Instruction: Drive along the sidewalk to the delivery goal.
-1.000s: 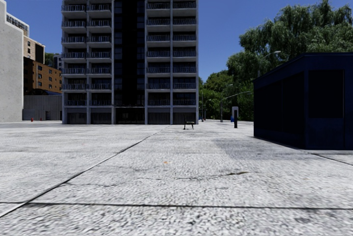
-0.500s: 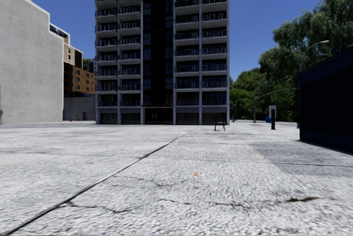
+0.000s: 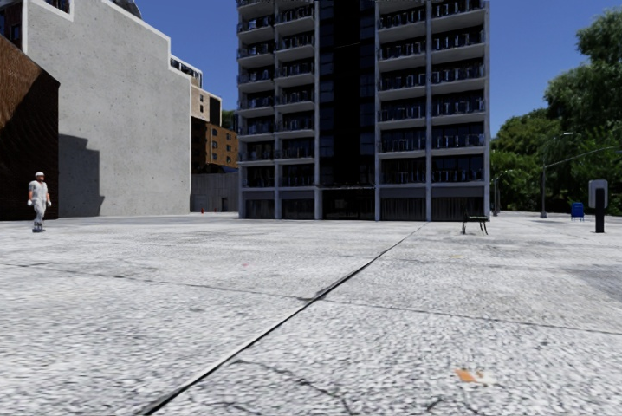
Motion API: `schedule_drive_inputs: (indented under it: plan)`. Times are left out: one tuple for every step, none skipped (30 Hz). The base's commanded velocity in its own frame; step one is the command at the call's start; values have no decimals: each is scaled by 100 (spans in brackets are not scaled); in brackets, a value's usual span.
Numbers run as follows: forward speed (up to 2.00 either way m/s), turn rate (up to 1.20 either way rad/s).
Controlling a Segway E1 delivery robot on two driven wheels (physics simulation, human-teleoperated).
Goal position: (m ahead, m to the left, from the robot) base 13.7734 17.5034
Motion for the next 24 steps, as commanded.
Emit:
schedule_drive_inputs:
  plan:
    - [200, 53]
    - [200, 53]
    - [200, 53]
    - [200, 53]
    - [200, 53]
    - [200, 53]
    - [200, 53]
    - [200, 53]
    - [200, 53]
    - [200, 53]
    - [200, 53]
    - [200, 53]
    - [200, 53]
    - [200, 53]
    - [200, 53]
    - [200, 53]
    - [200, 53]
    - [200, 53]
    - [200, 53]
    - [200, 53]
    - [200, 53]
    - [200, 53]
    - [200, 53]
    - [200, 53]
